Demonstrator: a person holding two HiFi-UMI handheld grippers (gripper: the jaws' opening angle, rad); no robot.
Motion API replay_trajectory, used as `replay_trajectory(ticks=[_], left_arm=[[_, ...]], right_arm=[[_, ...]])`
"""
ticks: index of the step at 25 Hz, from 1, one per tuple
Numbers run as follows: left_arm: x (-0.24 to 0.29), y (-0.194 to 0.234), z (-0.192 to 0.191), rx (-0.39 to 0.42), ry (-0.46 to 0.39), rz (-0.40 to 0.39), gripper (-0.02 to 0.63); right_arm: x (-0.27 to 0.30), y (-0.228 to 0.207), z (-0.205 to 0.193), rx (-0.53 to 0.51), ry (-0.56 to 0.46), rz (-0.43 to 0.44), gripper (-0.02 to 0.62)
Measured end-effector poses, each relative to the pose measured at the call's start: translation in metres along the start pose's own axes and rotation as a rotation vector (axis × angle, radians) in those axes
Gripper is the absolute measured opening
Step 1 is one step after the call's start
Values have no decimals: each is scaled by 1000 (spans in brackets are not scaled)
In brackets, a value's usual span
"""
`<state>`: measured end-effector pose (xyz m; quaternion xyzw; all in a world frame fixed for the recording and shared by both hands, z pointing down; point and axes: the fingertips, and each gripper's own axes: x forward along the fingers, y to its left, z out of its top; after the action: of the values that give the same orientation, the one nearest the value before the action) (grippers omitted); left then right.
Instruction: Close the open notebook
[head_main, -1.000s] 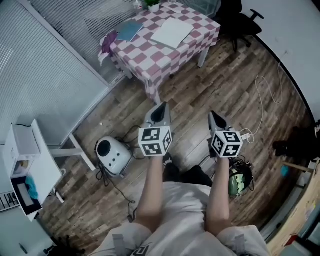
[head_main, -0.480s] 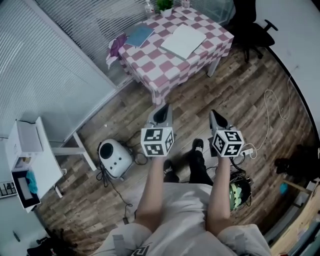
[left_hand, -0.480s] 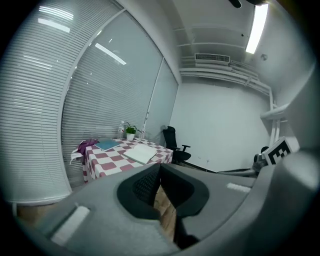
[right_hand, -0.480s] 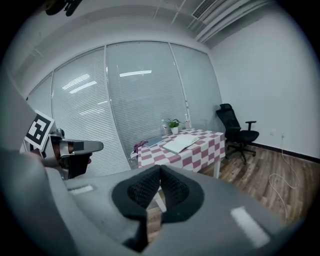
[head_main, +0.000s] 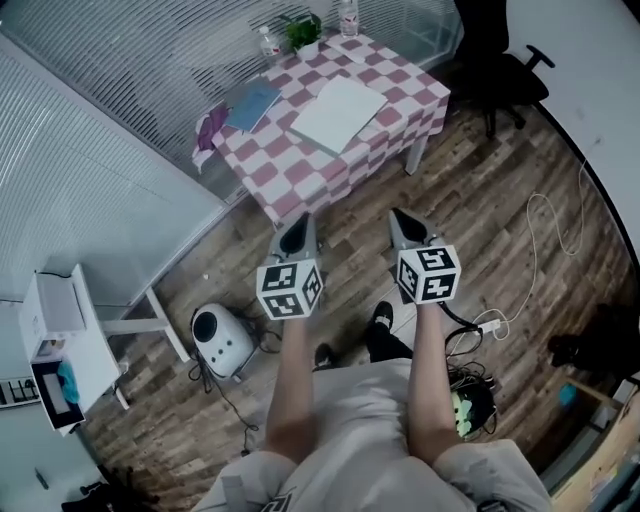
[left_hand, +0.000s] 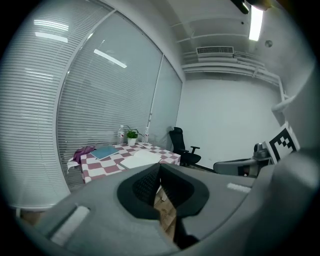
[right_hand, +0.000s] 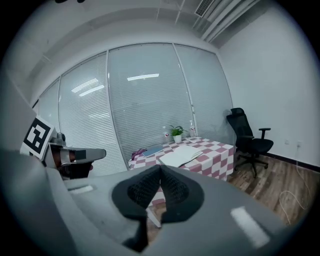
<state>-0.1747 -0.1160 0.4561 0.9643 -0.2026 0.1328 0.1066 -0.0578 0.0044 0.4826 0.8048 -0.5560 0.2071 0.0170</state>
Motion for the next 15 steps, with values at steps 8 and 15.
replay_trajectory(ticks=[8,15], left_arm=[[58,-62,13,88,-26,12,8],[92,-67,5,45,-2,41,8]], right_arm=[[15,-45,19,-145,13,-1,2],[23,-65,27,-182,14,63,2]])
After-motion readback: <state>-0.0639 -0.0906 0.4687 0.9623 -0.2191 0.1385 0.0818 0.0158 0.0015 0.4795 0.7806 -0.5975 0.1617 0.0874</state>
